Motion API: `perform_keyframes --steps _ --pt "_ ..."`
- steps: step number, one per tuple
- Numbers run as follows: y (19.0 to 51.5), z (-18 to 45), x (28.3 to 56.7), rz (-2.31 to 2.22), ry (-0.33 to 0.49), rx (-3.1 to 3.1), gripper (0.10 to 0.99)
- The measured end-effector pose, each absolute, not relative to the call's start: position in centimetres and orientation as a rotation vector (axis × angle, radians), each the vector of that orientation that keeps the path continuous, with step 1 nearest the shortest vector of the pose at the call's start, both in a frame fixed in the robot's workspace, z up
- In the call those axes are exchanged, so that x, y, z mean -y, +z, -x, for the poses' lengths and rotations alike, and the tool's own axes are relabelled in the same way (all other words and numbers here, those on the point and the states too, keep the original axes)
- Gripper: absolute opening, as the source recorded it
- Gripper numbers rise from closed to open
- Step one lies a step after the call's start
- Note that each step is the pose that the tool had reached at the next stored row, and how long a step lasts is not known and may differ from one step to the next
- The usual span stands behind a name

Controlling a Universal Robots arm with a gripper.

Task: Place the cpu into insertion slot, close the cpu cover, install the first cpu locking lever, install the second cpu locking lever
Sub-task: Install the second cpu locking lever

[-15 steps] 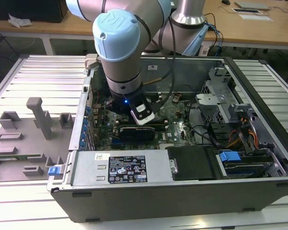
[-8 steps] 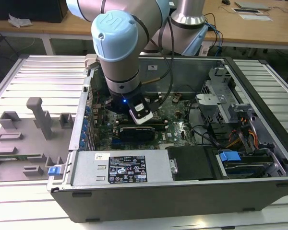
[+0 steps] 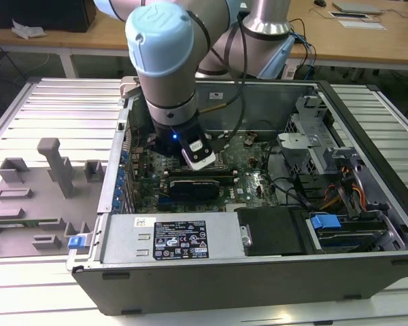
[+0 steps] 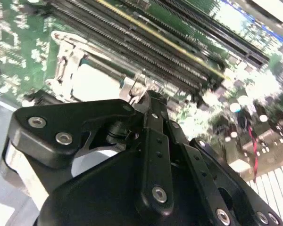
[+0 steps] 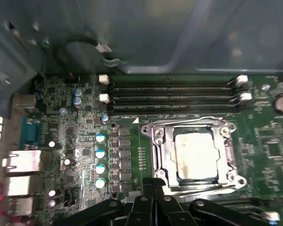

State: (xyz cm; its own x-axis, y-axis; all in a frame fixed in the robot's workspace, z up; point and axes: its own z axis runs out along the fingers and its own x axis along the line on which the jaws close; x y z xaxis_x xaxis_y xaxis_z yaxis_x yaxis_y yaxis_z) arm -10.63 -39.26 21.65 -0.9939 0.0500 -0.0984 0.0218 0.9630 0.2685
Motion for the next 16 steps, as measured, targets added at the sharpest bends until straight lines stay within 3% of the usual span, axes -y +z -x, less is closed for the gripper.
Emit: perform_keyframes --steps 4,16 --pt "23.0 10.6 39.3 -0.060 0.395 -3.010 0.106" --pt "23.0 8.2 39.2 -0.116 0.324 -3.032 0.106"
